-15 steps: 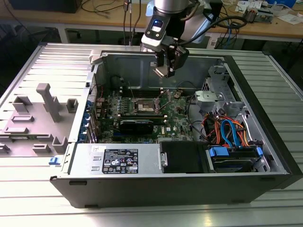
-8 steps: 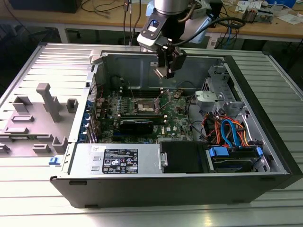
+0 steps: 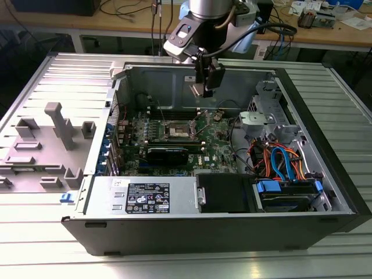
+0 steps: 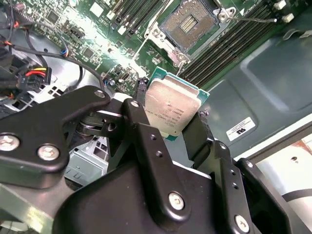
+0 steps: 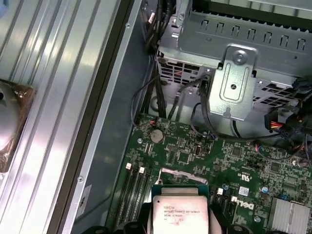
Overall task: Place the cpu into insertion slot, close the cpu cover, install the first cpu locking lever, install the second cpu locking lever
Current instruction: 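Place the cpu into insertion slot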
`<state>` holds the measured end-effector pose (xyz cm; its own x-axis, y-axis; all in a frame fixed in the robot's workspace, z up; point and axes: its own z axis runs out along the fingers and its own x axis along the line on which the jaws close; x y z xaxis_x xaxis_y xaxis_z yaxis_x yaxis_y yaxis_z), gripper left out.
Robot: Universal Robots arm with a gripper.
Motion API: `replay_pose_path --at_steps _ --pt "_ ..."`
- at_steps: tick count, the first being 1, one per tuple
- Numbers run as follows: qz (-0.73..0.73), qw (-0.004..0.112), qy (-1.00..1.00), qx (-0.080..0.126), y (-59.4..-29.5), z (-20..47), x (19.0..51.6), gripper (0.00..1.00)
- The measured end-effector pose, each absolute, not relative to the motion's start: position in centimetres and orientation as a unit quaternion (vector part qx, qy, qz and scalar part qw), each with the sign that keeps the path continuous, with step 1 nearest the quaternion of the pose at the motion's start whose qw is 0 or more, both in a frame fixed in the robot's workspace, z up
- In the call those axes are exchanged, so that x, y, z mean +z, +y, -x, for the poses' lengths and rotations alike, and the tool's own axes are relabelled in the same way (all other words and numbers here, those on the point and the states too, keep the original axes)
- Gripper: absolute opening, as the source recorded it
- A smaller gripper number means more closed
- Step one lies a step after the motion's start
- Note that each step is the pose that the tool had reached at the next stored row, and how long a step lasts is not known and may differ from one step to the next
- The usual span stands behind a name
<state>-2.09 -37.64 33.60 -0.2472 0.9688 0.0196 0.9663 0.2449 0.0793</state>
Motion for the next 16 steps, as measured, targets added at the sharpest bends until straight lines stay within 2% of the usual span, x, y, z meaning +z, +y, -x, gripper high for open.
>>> replay_pose_path --at_steps 16 --pt "-0.622 0.017 0.782 0.037 -37.63 2.09 33.55 0.55"
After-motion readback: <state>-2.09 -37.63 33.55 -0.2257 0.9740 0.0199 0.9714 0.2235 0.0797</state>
